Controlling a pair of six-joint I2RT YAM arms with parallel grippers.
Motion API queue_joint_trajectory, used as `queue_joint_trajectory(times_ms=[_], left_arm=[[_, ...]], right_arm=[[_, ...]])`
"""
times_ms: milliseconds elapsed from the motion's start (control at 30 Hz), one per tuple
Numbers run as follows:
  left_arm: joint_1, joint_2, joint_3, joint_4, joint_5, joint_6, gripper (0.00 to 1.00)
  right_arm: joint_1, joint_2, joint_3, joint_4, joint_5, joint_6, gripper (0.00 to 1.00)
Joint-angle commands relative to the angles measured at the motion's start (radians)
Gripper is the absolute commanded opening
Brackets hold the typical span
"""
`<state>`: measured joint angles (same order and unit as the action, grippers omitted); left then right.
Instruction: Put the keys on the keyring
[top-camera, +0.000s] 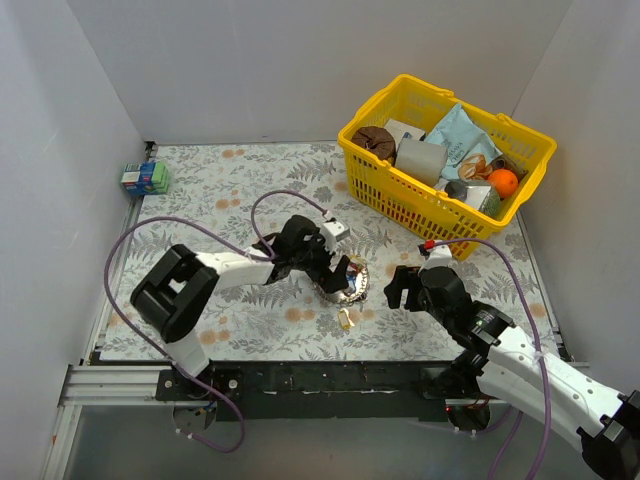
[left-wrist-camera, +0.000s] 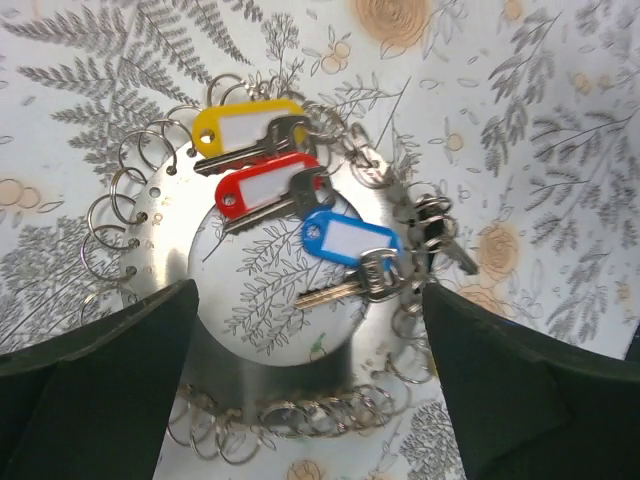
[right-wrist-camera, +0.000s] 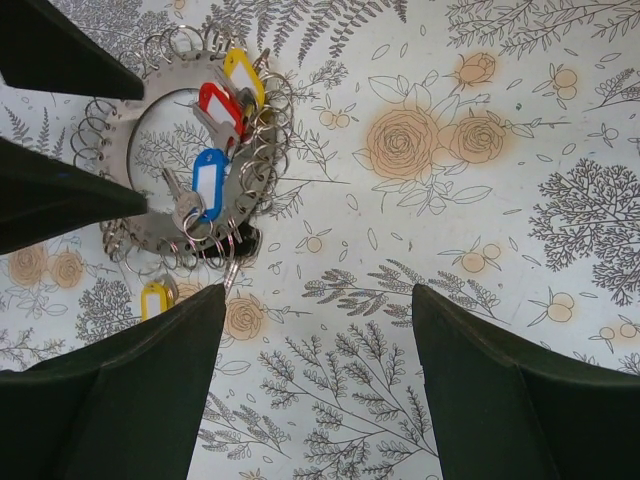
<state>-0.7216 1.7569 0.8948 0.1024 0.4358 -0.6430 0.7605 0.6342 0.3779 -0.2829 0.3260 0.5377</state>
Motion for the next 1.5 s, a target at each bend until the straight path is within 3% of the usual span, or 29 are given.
queue_joint_trajectory(times_ms=[0,267,467,600,767,1000,1233,1467], left_arm=[[0.007,-0.218,-0.068,0.112,-0.041,-0.04,0.98],[0.013,-0.46,-0.142,0.152,-0.254,-0.145,0.98],[0.013,-0.514,-0.122,0.037,-0.405,-0.299,0.98],[0.013,-0.533,-0.091,-0.065,-0.424,-0.333,0.98],[0.013,-0.592,-0.143,-0.069,-0.569,-0.405,0.98],[0.013,-0.726,-0.229,-0.096,-0.704,-0.426,0.98],[0.013,-0.904,-0.342,-0.093,-0.686,-0.408,0.98],[0.013,-1.03,-0.41,-0.125,-0.882,-0.472,0.98]], right_arm=[[-0.003,-0.014,0.022,0.036,-0.001,-0.022,0.83],[-0.004,-0.019,0.039,0.034,0.007,-0.039,0.83],[-0.004,-0.01,0.052,0.036,0.015,-0.048,0.83],[-0.004,-0.007,0.065,0.034,0.028,-0.065,0.83],[-0.006,0.002,0.088,0.025,0.033,-0.076,0.83],[-0.004,-0.008,0.104,0.019,0.047,-0.085,0.83],[-0.004,-0.013,0.11,0.04,0.042,-0.097,0.82],[-0.004,-0.033,0.096,0.067,0.041,-0.116,0.83]])
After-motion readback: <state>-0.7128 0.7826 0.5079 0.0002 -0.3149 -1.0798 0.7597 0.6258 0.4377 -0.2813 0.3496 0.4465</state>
